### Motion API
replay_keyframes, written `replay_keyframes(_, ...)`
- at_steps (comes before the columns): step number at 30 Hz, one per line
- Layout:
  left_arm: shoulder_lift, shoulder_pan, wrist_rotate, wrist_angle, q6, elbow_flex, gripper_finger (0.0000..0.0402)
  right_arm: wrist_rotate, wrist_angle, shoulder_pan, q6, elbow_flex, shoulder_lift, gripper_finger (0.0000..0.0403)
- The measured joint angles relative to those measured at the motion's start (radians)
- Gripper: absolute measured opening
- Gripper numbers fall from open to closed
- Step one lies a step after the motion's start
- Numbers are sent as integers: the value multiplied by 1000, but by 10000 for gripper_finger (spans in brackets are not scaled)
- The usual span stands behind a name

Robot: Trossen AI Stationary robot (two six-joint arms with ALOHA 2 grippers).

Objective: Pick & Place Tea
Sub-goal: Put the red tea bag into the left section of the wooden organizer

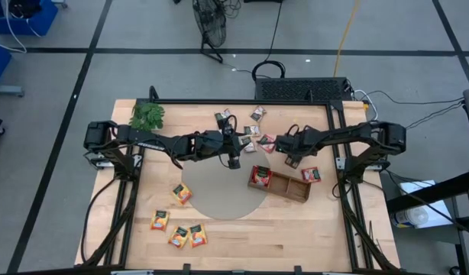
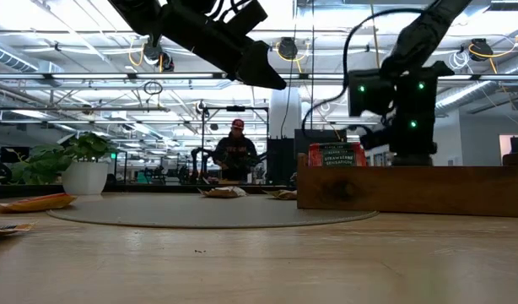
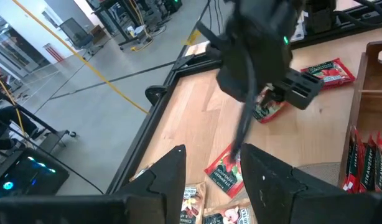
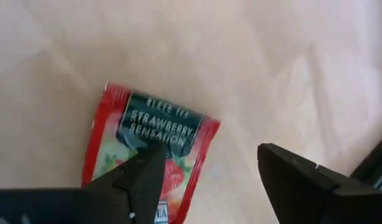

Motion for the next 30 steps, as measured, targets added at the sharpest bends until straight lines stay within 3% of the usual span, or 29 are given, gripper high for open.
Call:
replay_keyframes(6,0,0,0,3,0,0,157,-56,-11,-6,12,2,-59,229)
replay_keyframes(12,0,0,0,5,0,0,157,-279,-32,-7,55,2,-121,232)
replay_keyframes(25,0,0,0,15,-6,0,157,-305,78,-8,94,-141,-78,231)
replay_keyframes(30,0,0,0,34,-6,0,157,-303,69,-7,96,-146,-80,178)
